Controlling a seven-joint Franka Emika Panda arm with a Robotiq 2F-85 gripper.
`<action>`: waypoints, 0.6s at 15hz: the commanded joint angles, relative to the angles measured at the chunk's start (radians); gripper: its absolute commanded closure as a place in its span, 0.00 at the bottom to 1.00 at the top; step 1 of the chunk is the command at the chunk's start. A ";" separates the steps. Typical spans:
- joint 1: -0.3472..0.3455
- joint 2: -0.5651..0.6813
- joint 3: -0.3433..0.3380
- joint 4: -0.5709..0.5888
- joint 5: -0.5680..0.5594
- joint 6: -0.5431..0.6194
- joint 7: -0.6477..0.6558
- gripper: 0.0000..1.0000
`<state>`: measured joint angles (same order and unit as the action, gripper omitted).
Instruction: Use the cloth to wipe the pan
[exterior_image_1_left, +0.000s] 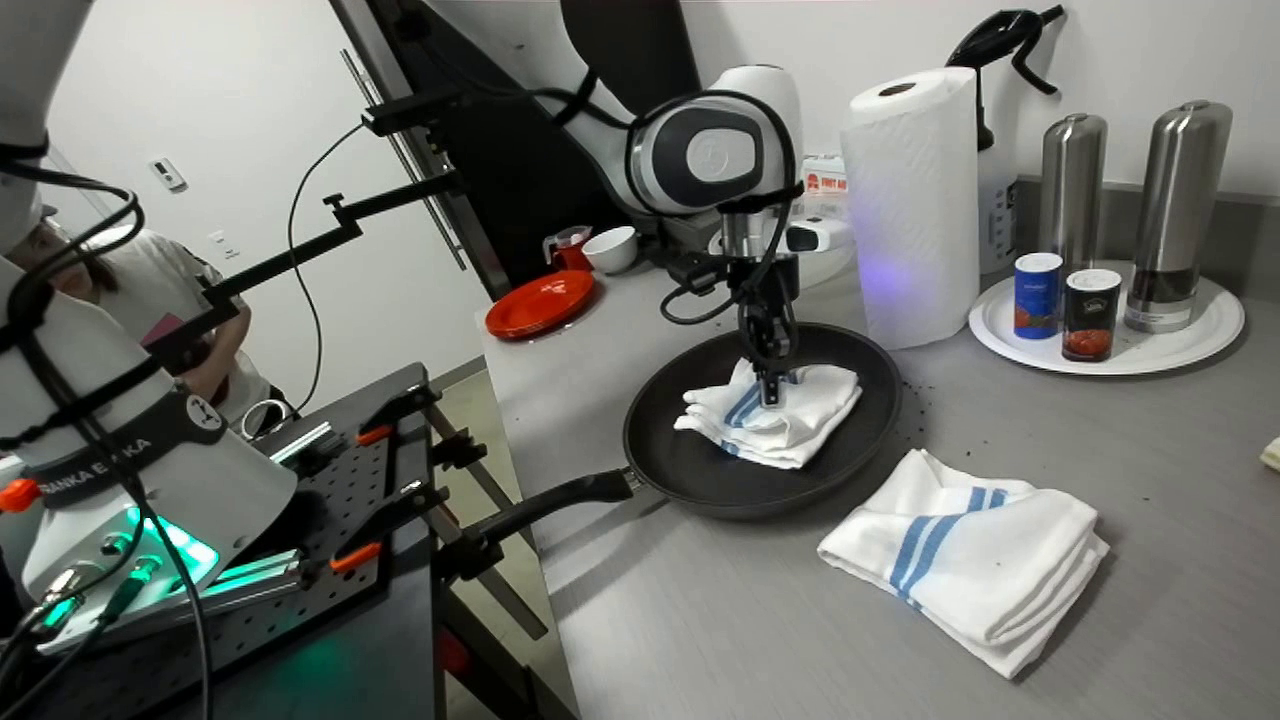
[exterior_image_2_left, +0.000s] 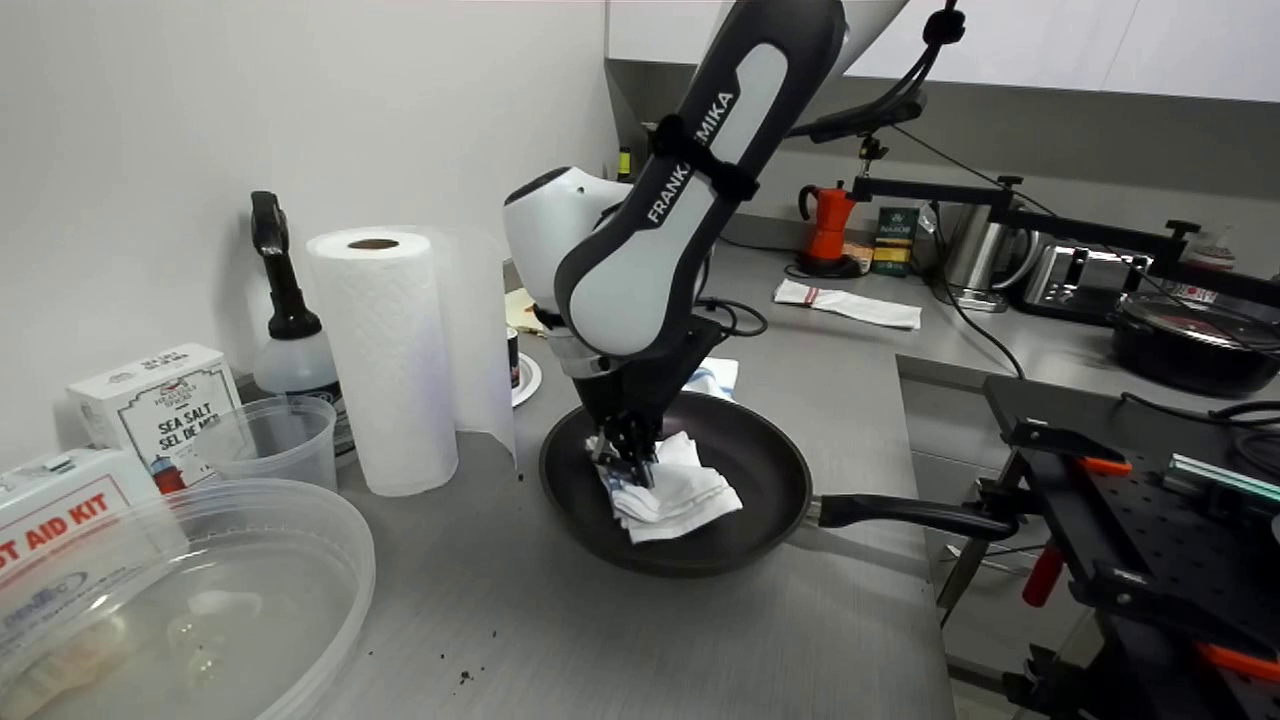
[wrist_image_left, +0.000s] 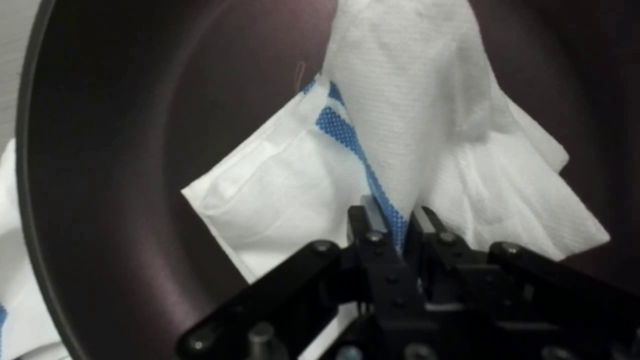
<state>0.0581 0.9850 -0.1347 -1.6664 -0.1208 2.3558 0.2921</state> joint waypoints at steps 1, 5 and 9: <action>-0.034 0.020 0.046 0.057 0.071 -0.083 -0.032 0.97; -0.044 0.023 0.066 0.072 0.106 -0.107 -0.031 0.97; -0.056 0.026 0.082 0.086 0.141 -0.147 -0.033 0.97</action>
<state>0.0178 0.9932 -0.0717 -1.6237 -0.0210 2.2654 0.2872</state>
